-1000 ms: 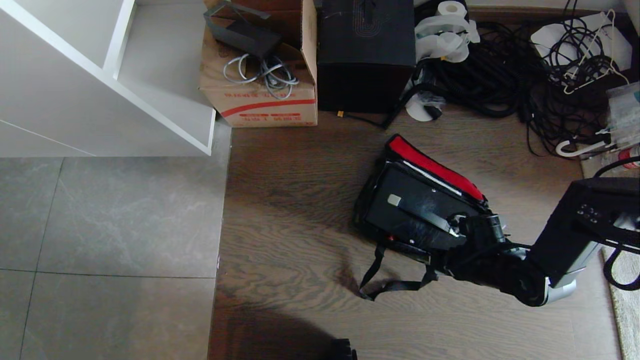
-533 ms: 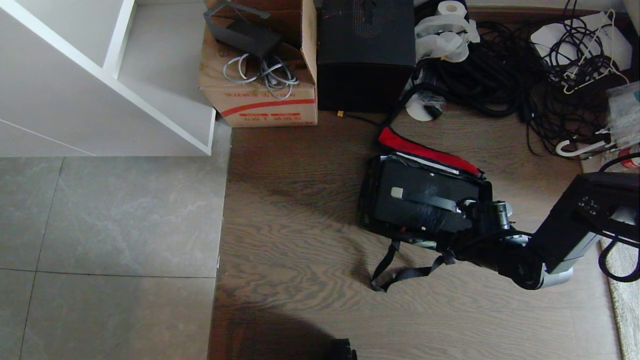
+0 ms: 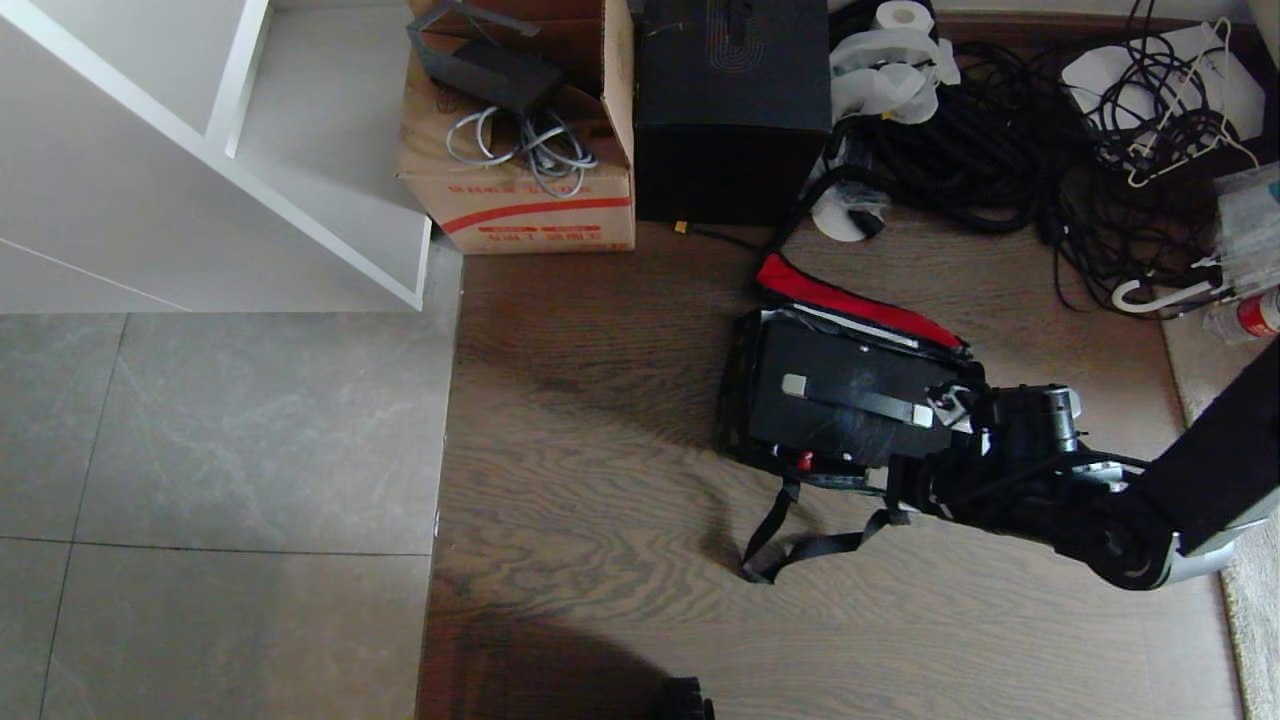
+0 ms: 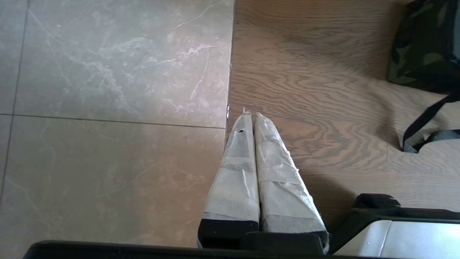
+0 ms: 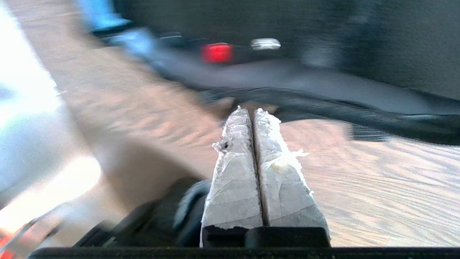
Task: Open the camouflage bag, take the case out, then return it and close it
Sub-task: Grip the handle
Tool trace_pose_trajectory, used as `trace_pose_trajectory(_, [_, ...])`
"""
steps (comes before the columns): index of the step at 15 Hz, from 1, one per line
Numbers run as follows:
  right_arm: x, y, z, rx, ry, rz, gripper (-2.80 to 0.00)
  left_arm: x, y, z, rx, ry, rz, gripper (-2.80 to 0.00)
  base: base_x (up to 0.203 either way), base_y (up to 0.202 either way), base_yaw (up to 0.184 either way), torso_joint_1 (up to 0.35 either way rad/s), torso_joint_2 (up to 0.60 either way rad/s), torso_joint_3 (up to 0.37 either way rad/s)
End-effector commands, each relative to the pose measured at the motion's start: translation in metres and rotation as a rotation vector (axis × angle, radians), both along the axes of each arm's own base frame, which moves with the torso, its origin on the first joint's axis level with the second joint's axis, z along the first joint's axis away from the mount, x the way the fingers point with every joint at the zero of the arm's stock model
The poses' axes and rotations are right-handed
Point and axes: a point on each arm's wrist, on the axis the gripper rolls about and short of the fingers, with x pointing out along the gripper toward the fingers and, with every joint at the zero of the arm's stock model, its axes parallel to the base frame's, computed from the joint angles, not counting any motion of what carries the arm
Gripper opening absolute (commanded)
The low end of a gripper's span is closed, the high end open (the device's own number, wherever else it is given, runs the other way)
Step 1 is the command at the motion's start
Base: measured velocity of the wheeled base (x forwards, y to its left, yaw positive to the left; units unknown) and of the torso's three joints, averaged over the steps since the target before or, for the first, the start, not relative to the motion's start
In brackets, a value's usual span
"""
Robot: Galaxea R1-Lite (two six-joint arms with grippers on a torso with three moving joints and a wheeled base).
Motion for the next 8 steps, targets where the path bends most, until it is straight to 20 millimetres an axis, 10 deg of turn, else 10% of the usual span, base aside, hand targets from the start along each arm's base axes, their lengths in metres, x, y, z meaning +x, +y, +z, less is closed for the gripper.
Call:
trace_pose_trajectory(1, [-0.0075, 0.0003, 0.0232, 0.014, -0.075, 0.036, -2.80, 0.0001, 0.0000, 0.0001, 0.000, 0.001, 0.000, -2.80, 0.000, 0.000, 0.000, 0.000, 0.00, 0.000])
trace_pose_trajectory(8, [-0.0055, 0.0014, 0.0215, -0.079, -0.313, 0.154, -2.80, 0.0001, 0.0000, 0.0001, 0.000, 0.001, 0.000, -2.80, 0.000, 0.000, 0.000, 0.000, 0.00, 0.000])
